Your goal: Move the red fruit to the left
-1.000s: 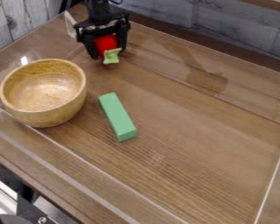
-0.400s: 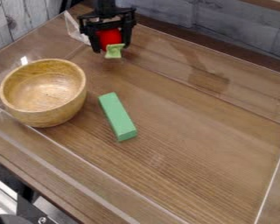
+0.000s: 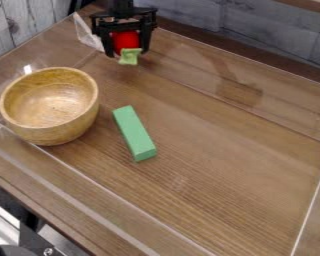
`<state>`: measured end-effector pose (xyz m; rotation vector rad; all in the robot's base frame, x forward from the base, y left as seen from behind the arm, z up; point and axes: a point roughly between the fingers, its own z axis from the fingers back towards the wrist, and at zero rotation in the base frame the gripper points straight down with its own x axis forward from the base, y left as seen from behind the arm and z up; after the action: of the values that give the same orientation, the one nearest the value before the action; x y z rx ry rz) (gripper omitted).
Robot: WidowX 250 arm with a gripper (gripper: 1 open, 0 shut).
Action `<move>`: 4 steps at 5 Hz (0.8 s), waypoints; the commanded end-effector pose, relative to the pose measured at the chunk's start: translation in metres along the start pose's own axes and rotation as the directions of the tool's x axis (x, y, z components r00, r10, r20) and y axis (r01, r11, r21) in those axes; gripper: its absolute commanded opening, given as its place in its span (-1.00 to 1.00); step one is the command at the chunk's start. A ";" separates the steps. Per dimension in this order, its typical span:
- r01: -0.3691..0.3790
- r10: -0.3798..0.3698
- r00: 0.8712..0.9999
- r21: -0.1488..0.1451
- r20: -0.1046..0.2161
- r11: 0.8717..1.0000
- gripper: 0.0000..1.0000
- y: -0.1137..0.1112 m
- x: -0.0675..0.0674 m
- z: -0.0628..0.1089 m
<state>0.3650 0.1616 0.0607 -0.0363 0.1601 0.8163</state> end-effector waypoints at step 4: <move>-0.042 0.039 0.997 0.050 0.074 0.998 1.00 0.020 0.032 0.012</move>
<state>0.3689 0.1892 0.0455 0.0342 0.1877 0.8404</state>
